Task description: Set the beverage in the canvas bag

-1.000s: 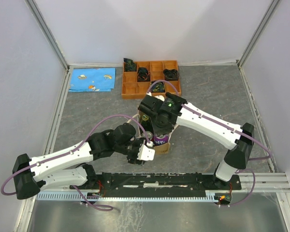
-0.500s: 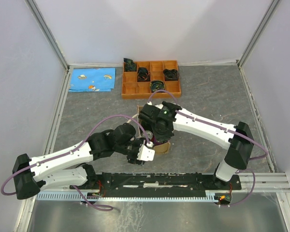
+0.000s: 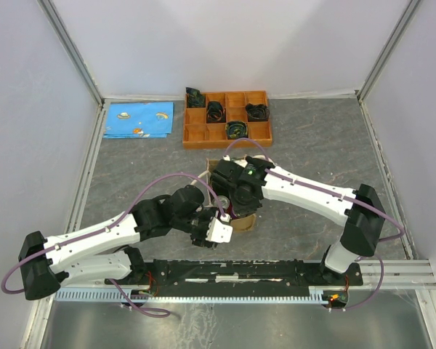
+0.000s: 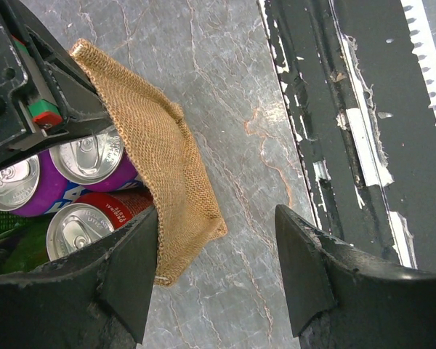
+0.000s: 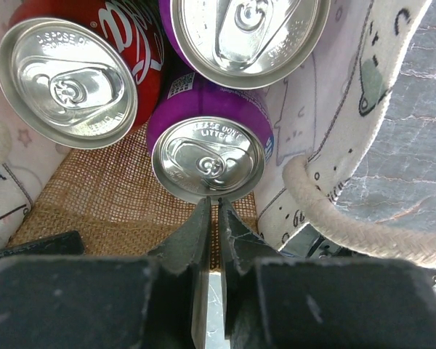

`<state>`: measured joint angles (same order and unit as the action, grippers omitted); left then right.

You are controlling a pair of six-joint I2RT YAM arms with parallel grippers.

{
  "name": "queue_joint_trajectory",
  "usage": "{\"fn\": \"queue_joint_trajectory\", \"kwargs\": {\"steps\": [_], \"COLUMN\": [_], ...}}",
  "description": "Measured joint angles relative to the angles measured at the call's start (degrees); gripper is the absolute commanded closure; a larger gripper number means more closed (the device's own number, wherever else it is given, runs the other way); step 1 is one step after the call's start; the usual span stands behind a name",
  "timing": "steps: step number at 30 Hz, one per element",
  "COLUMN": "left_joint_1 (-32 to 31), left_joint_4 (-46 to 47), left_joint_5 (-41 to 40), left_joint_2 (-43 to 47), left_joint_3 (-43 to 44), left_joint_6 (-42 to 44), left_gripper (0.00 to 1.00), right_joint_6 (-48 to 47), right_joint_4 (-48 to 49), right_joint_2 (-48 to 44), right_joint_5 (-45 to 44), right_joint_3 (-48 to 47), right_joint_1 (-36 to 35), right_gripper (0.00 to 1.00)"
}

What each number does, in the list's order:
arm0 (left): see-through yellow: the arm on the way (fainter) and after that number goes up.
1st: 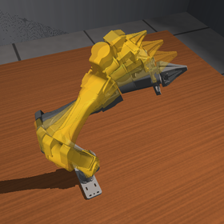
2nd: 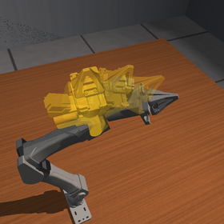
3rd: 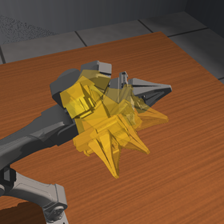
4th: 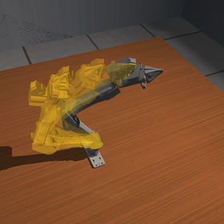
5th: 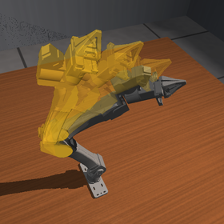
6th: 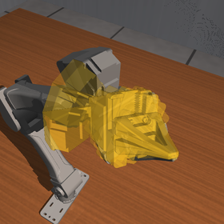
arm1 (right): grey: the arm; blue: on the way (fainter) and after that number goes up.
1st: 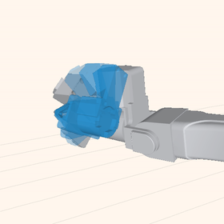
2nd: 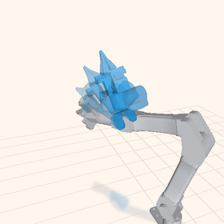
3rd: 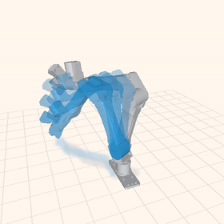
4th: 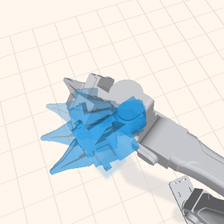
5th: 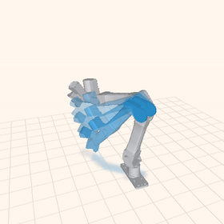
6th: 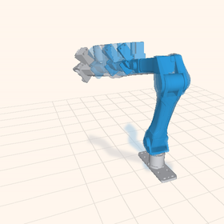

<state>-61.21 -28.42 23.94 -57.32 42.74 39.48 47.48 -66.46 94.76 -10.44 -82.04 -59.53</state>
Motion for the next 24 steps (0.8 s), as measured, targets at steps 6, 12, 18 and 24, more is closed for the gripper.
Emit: {"fn": "queue_joint_trajectory", "kwargs": {"steps": [6,12,18,24], "left_joint_1": [0.0,-0.1,-0.1,0.5], "left_joint_4": [-0.8,-1.7,-0.6,1.7], "left_joint_5": [-1.0,-1.3,-1.4,-4.2], "left_joint_2": [-0.1,-0.4,-1.2,-1.5], "left_joint_3": [1.1,6.8,11.9,14.6], "left_joint_6": [-0.1,-0.2,-4.1,-12.1], "left_gripper": [0.28,0.27,0.22,0.17], "right_joint_6": [0.0,-0.9,-1.3,-1.2], "right_joint_4": [0.5,0.6,1.8,6.9], "right_joint_2": [-0.8,-3.7,-9.2,-16.3], "right_joint_5": [-2.4,-7.9,-11.8,-13.6], "right_joint_3": [-0.4,-7.0,-9.1,-4.0], "right_joint_1": [0.0,0.0,0.1,0.2], "right_gripper": [0.82,0.68,0.34,0.12]}}
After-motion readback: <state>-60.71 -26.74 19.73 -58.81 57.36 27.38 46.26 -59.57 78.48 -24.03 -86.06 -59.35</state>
